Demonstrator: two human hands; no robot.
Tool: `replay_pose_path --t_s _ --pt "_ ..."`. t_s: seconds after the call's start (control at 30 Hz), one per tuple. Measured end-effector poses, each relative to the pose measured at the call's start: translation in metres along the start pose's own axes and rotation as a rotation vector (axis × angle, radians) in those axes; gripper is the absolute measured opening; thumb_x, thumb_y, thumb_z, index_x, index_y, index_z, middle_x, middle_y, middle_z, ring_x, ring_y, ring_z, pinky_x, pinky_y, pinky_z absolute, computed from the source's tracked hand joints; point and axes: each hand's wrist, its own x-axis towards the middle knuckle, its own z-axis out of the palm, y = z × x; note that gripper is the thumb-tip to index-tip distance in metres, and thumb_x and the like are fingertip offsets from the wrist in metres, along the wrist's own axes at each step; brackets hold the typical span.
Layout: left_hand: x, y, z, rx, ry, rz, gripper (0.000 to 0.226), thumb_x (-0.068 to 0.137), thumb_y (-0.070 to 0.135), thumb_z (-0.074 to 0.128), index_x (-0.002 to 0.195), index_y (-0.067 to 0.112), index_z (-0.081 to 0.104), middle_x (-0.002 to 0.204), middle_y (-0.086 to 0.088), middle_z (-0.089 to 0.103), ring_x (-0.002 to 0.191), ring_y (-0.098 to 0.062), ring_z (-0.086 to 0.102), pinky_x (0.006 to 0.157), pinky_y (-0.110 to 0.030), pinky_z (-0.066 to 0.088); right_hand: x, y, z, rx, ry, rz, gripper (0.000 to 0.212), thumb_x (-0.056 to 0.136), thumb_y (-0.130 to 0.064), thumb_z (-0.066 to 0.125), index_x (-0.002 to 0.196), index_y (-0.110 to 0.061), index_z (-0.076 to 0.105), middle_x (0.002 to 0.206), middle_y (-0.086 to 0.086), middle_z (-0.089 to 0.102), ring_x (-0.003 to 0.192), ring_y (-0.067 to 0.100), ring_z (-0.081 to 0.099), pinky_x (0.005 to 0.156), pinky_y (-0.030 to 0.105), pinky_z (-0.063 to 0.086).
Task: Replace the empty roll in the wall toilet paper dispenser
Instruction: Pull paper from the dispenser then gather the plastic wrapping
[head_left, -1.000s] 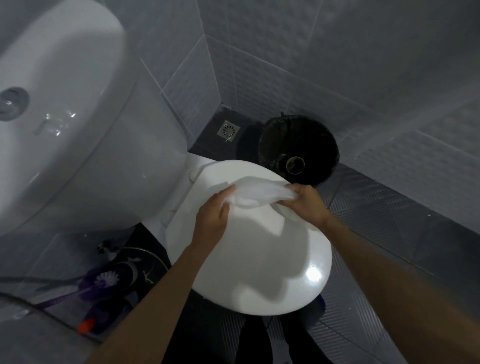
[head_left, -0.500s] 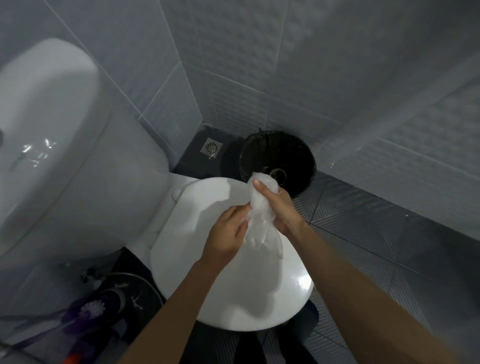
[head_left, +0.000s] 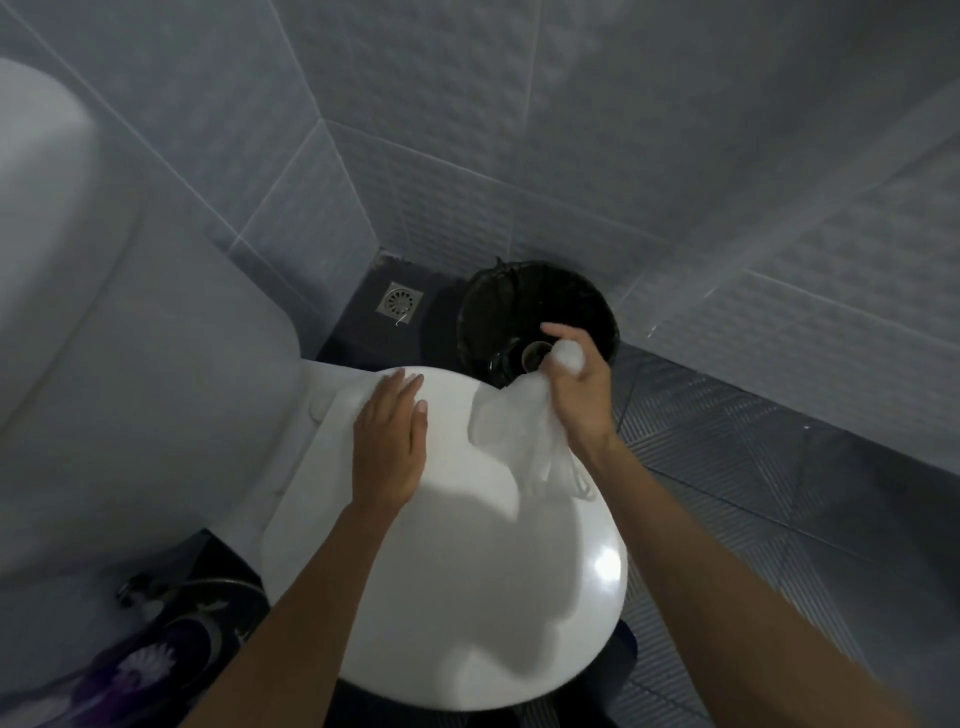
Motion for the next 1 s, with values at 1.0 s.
replay_pose_path --t_s 1.0 --pt "-0.004 -0.025 0.029 0.309 -0.024 0.062 0.051 0.098 0.032 0.033 0.147 0.022 0.028 0.158 -0.005 0.024 0.146 -0.024 0.021 0.117 -0.042 0.016 -0.037 0.095 0.025 -0.927 -0.016 -0.387 0.057 0.080 -0.044 0.064 0.128 -0.016 0.051 0.140 0.011 0.050 0.122 0.029 0.053 0.109 0.045 0.036"
